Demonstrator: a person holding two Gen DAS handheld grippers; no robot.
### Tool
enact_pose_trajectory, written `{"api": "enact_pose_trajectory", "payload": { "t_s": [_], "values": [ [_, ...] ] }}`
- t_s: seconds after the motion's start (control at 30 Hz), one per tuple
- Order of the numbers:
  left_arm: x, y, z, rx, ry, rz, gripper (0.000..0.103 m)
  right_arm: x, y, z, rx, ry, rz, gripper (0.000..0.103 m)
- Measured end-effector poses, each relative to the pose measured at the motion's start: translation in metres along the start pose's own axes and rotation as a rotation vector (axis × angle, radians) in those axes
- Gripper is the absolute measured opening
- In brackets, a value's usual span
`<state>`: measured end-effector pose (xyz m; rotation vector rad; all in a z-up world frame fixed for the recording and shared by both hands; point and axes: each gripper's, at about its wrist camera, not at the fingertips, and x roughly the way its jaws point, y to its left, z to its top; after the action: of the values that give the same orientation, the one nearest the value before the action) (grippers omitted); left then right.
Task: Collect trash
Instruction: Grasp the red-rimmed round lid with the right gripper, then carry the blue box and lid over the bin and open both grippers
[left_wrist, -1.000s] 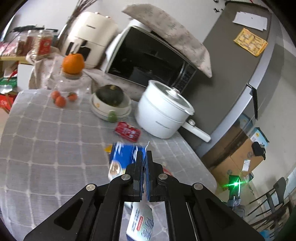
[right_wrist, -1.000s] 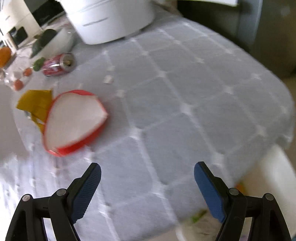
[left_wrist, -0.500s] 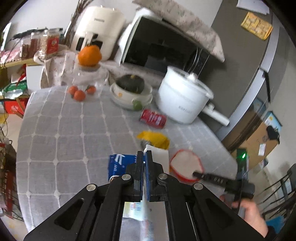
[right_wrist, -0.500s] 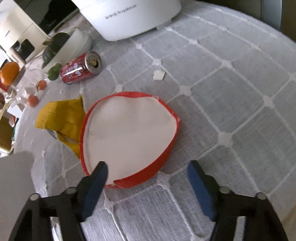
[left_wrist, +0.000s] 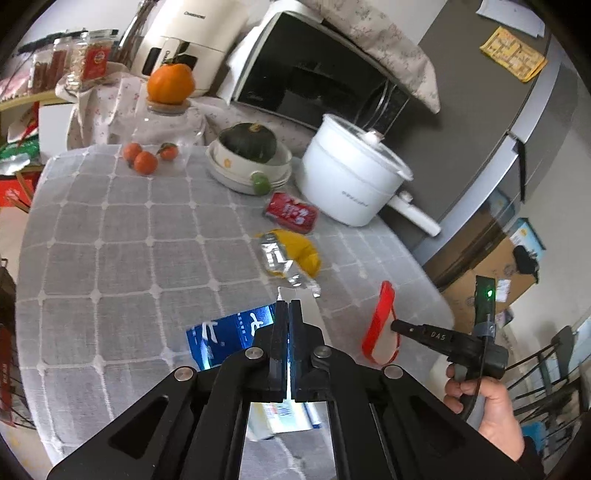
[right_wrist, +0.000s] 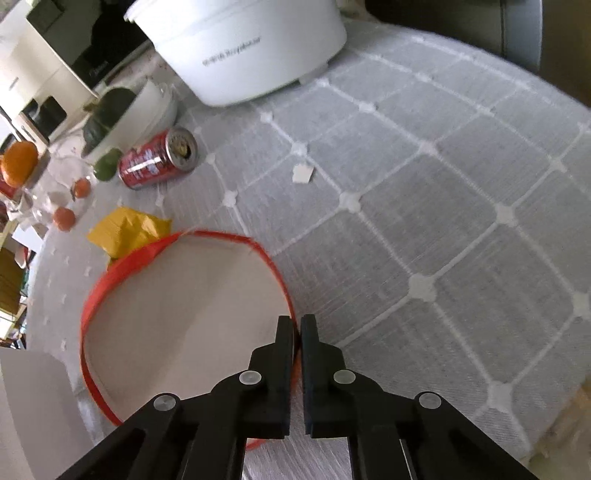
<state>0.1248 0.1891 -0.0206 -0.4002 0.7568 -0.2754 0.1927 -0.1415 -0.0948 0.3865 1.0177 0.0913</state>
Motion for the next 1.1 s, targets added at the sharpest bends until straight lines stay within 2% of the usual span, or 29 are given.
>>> {"api": "enact_pose_trajectory", "payload": {
  "t_s": [0.13, 0.3, 0.7, 0.8, 0.9, 0.93, 0.97, 1.0, 1.03, 1.07, 1.1],
  "values": [
    [-0.004, -0.017, 0.002, 0.008, -0.014, -0.051, 0.000, -0.020, -0.004, 0.001, -0.010, -0.026, -0.001, 0.002],
    [-0.004, -0.042, 0.003, 0.045, -0.030, -0.090, 0.000, -0.045, -0.016, 0.004, -0.039, -0.065, -0.050, 0.002],
    [0.003, -0.113, 0.002, 0.105, -0.047, -0.227, 0.000, -0.106, -0.081, 0.006, -0.020, -0.131, -0.159, 0.002],
    [0.013, -0.135, -0.002, 0.177, 0.027, -0.217, 0.000, -0.120, -0.102, 0.003, -0.009, -0.141, -0.186, 0.002],
    [0.030, -0.142, -0.014, 0.212, 0.090, -0.109, 0.003, -0.130, -0.126, -0.001, 0.010, -0.138, -0.213, 0.002],
    [0.038, -0.140, -0.016, 0.208, 0.115, -0.053, 0.008, -0.131, -0.135, -0.004, 0.017, -0.132, -0.222, 0.002],
    [0.043, -0.135, -0.017, 0.199, 0.132, -0.012, 0.025, -0.132, -0.140, -0.005, 0.019, -0.125, -0.229, 0.002],
    [0.046, -0.129, -0.017, 0.186, 0.144, 0.021, 0.038, -0.132, -0.147, -0.007, 0.022, -0.115, -0.238, 0.002],
    [0.047, -0.120, -0.017, 0.164, 0.146, 0.054, 0.063, -0.133, -0.155, -0.009, 0.024, -0.103, -0.245, 0.002],
    [0.049, -0.110, -0.015, 0.140, 0.142, 0.081, 0.071, -0.134, -0.158, -0.010, 0.024, -0.099, -0.248, 0.002],
    [0.050, -0.102, -0.015, 0.118, 0.142, 0.098, 0.072, -0.135, -0.163, -0.011, 0.023, -0.094, -0.252, 0.002]
  ]
}}
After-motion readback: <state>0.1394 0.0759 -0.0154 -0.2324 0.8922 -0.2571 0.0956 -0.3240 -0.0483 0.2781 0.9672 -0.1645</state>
